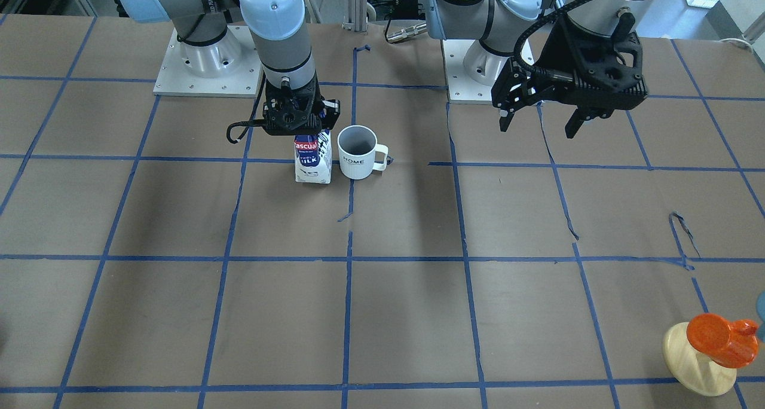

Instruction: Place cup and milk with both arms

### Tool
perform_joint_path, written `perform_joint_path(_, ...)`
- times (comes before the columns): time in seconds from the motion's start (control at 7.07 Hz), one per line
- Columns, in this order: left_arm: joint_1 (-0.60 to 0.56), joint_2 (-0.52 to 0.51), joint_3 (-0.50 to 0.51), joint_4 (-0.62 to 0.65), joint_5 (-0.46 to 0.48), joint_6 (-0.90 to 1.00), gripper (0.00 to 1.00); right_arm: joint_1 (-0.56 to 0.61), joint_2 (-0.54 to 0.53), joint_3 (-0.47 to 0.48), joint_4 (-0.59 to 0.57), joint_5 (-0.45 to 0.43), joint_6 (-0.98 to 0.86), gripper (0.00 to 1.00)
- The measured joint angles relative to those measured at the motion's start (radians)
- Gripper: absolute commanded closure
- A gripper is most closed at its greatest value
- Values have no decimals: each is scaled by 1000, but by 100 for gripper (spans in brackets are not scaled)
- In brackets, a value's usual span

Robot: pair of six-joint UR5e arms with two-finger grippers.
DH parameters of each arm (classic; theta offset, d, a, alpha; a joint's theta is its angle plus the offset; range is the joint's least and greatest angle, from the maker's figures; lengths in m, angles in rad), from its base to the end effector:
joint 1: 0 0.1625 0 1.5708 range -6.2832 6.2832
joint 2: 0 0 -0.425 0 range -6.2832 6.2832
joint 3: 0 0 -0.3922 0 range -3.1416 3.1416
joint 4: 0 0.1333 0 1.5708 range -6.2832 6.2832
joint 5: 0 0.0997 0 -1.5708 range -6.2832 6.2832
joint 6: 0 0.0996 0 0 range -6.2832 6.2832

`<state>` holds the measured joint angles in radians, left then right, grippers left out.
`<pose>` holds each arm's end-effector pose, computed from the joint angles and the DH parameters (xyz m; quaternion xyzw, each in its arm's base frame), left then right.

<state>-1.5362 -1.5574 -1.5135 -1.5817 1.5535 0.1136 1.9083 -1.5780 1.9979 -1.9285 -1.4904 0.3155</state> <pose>-0.1180 -0.4954 0.5217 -0.0397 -0.9987 0.0304 0.0064 0.2818 -0.3763 0.3223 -0.0097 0.9987 0.0423 0.0281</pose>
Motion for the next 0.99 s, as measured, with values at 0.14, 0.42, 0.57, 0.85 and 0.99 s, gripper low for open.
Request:
perform_joint_path(0.14, 0, 0, 0, 0, 1, 0, 0, 2, 0, 3, -8, 0, 4, 78)
perform_joint_path(0.42, 0, 0, 0, 0, 2, 0, 0, 15, 1, 3, -37, 6, 54, 30)
perform_joint_path(0.57, 0, 0, -1, 0, 3, 0, 0, 22, 3, 4, -43, 9, 67, 1)
perform_joint_path(0.85, 0, 0, -1, -1, 3, 0, 0, 25, 11, 1, -45, 8, 61, 0)
perform_joint_path(0.99, 0, 0, -1, 0, 3, 0, 0, 22, 14, -11, -42, 1, 42, 0)
